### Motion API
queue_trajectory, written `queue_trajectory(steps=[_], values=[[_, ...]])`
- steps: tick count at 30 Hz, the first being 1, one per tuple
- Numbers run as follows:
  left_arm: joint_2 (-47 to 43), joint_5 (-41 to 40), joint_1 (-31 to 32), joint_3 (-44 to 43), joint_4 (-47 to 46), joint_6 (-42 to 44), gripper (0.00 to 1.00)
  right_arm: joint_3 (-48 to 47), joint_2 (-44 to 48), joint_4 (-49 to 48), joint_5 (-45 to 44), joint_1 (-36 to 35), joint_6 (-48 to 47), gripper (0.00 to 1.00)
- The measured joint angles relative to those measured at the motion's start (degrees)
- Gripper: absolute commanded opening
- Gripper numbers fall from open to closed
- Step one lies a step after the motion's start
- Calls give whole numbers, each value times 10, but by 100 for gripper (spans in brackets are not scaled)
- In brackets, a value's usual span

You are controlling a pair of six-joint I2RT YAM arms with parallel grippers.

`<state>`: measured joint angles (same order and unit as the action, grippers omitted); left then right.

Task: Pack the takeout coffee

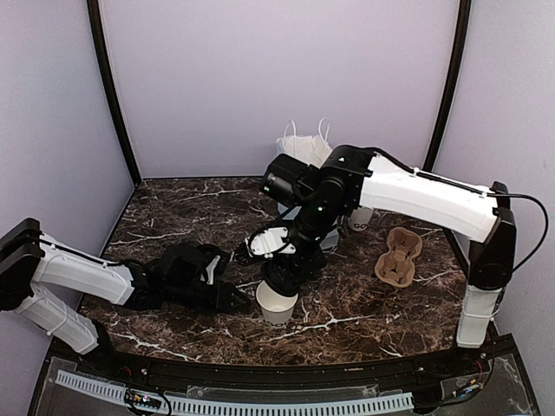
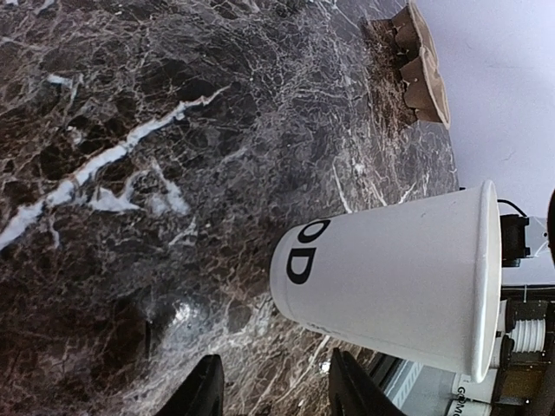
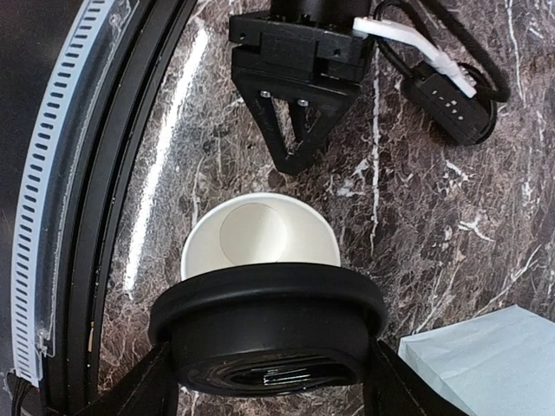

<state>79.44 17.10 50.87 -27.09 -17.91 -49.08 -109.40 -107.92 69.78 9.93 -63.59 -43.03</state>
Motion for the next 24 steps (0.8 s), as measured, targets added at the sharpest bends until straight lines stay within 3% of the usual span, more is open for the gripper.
queue_trajectory(steps=[10,24], values=[[110,37,13,-3,-148,-42,42,-41,-61,41,-77,-30,0,67],[132,60,18,-10,-197,-46,42,-59,-94,73,-141,-50,2,68]])
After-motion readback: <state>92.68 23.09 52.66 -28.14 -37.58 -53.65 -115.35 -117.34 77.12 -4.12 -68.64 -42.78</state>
